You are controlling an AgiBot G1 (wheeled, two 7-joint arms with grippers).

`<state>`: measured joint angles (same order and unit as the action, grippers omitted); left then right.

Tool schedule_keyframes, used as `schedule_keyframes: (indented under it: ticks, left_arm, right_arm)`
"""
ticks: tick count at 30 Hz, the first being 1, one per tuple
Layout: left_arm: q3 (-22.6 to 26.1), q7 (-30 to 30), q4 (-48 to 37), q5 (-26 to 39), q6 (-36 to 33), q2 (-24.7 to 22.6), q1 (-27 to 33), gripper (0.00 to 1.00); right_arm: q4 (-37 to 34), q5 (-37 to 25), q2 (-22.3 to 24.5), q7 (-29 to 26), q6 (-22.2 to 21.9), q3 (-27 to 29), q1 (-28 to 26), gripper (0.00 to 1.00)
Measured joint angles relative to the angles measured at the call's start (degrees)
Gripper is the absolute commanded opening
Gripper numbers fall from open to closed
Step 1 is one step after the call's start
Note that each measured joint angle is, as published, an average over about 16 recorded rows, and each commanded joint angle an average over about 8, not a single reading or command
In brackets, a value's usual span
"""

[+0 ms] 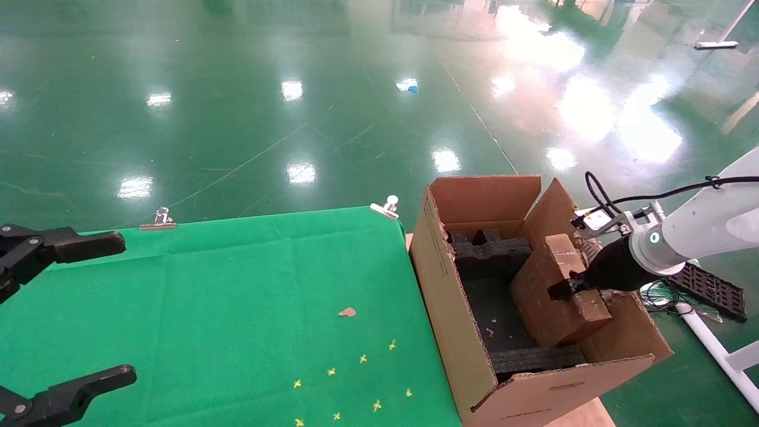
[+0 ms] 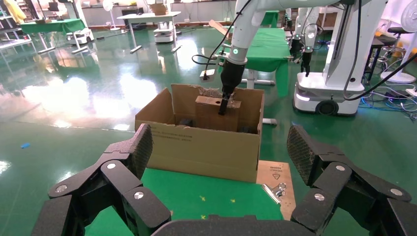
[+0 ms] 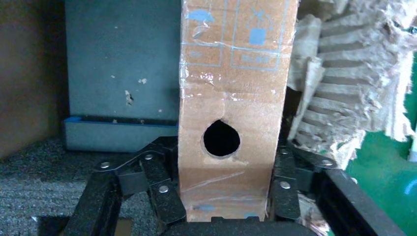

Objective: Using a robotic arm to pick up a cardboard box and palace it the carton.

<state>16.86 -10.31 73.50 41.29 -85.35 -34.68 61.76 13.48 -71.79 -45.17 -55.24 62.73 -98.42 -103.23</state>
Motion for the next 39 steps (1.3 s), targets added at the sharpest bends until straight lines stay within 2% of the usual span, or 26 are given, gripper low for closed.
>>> schedule_keyframes:
  ticks: [14, 20, 25, 35, 39]
  left_arm:
    - [0.05, 0.02, 0.0, -0.03, 0.02, 0.02, 0.01, 1.0]
    - [0.07, 0.03, 0.0, -0.05, 0.03, 0.03, 0.01, 1.0]
    - [0.08, 0.04, 0.0, -0.06, 0.04, 0.03, 0.02, 1.0]
    - [0.12, 0.06, 0.0, -0.08, 0.05, 0.05, 0.02, 1.0]
    - [0.13, 0.07, -0.01, -0.09, 0.06, 0.05, 0.02, 1.0]
  right_arm:
    - [-4.26, 0.42, -1.87, 2.81, 1.05, 0.38, -0.74, 1.0]
    - [-5.13, 0.69, -2.24, 4.41, 1.72, 0.71, -2.75, 1.0]
    - [-4.98, 0.74, -2.2, 6.68, 2.9, 1.07, -7.3, 1.0]
    - [-1.77, 0.3, -0.78, 12.94, 5.16, 1.95, -21.0, 1.0]
    - [0.06, 0.39, 0.06, 14.81, 5.29, 2.52, -24.74, 1.0]
